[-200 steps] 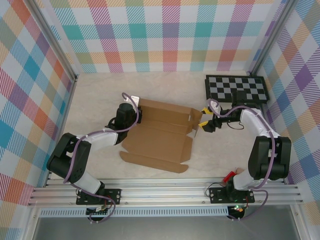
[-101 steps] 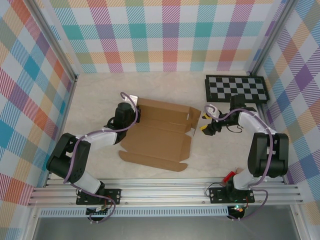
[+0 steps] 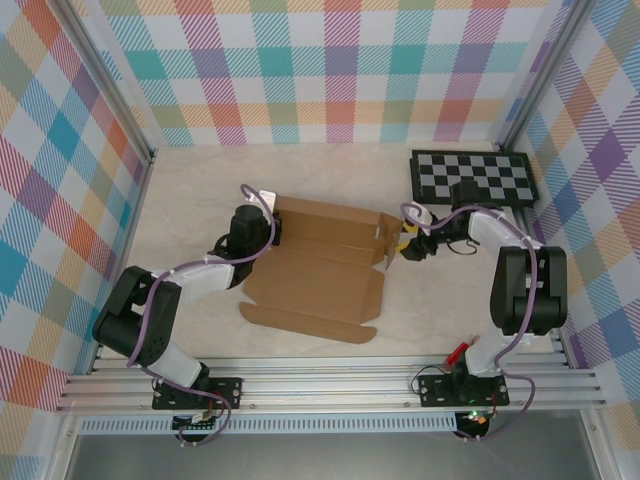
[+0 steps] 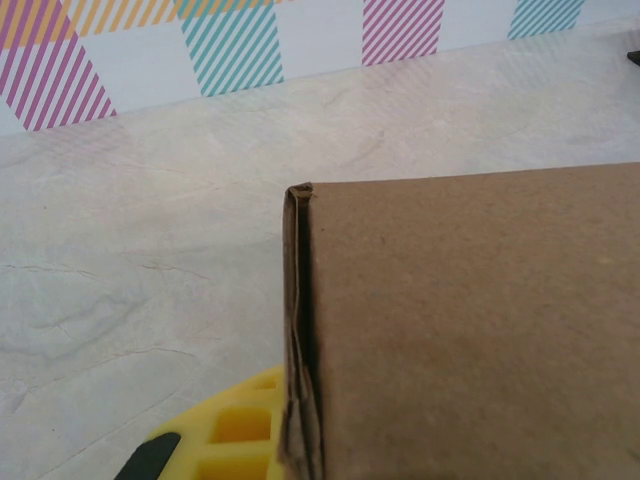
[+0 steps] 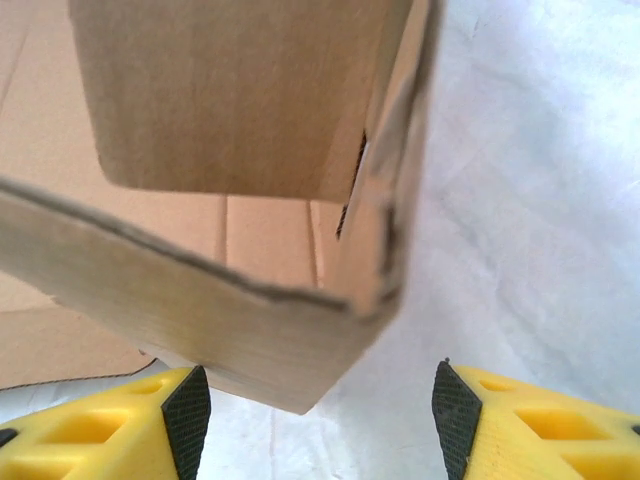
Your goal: Fold the paper box
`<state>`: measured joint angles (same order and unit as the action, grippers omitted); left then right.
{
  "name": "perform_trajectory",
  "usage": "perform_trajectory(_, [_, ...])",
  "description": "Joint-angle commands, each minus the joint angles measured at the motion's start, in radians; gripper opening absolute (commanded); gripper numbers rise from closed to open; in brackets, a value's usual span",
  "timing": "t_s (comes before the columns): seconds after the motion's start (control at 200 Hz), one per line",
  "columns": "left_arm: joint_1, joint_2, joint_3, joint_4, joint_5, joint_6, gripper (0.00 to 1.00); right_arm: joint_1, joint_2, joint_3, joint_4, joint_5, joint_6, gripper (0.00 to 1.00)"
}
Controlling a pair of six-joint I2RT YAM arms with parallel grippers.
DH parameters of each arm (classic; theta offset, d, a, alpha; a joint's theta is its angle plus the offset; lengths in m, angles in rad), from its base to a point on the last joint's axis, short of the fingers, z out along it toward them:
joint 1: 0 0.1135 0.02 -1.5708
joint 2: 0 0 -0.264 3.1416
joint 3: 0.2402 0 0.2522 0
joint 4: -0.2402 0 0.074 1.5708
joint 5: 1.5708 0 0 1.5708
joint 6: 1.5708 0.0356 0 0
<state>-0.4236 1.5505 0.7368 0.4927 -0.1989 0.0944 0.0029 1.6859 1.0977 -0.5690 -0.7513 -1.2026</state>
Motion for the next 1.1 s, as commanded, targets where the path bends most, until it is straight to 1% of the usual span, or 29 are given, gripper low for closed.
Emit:
perform_trajectory(0.0, [0.011, -0.019, 0.019, 0.02, 0.021, -0.015, 0.0, 0.006, 0.026, 0.036, -0.042, -0.057, -0.046, 0.62])
perform_trajectory(0.105, [0.011, -0.013, 0.024, 0.015, 0.013, -0.024, 0.0, 0.02, 0.017, 0.035, -0.055, -0.099, -0.043, 0.62])
perform_trajectory(0.2, [0.011, -0.005, 0.031, 0.01, -0.001, -0.043, 0.0, 0.05, 0.013, 0.028, -0.055, -0.089, -0.04, 0.62])
perform_trajectory(0.29, [0.008, 0.0, 0.037, -0.003, -0.037, -0.071, 0.0, 0.076, 0.005, 0.018, -0.043, -0.086, -0.007, 0.6])
perform_trajectory(0.34, [0.005, 0.002, 0.04, -0.01, -0.063, -0.084, 0.0, 0.09, -0.004, 0.007, -0.021, -0.079, 0.032, 0.57])
perform_trajectory(0.405, [0.002, 0.003, 0.039, -0.022, -0.097, -0.112, 0.0, 0.105, -0.024, -0.019, 0.026, -0.076, 0.085, 0.57])
perform_trajectory(0.475, [-0.004, 0.002, 0.038, -0.036, -0.131, -0.149, 0.0, 0.118, -0.058, -0.063, 0.109, -0.056, 0.173, 0.51])
perform_trajectory(0.555, [-0.017, 0.005, 0.04, -0.054, -0.169, -0.18, 0.0, 0.121, -0.087, -0.1, 0.169, -0.061, 0.229, 0.5])
perform_trajectory(0.66, [-0.042, 0.01, 0.048, -0.083, -0.229, -0.203, 0.0, 0.137, -0.114, -0.122, 0.179, -0.035, 0.26, 0.46])
perform_trajectory(0.71, [-0.054, 0.011, 0.053, -0.1, -0.256, -0.217, 0.0, 0.149, -0.127, -0.126, 0.183, -0.013, 0.291, 0.42])
perform_trajectory(0.81, [-0.075, 0.01, 0.056, -0.117, -0.307, -0.252, 0.0, 0.17, -0.159, -0.144, 0.206, -0.001, 0.372, 0.4])
perform_trajectory(0.855, [-0.084, 0.008, 0.051, -0.114, -0.321, -0.265, 0.0, 0.192, -0.181, -0.165, 0.239, 0.032, 0.419, 0.39])
perform_trajectory(0.945, [-0.1, 0.001, 0.031, -0.075, -0.315, -0.274, 0.0, 0.216, -0.202, -0.201, 0.314, 0.121, 0.483, 0.4])
perform_trajectory(1.045, [-0.107, 0.0, 0.026, -0.066, -0.292, -0.261, 0.0, 0.214, -0.207, -0.213, 0.382, 0.267, 0.56, 0.42])
perform_trajectory(1.095, [-0.107, -0.002, 0.022, -0.068, -0.286, -0.25, 0.0, 0.198, -0.227, -0.217, 0.396, 0.285, 0.573, 0.43])
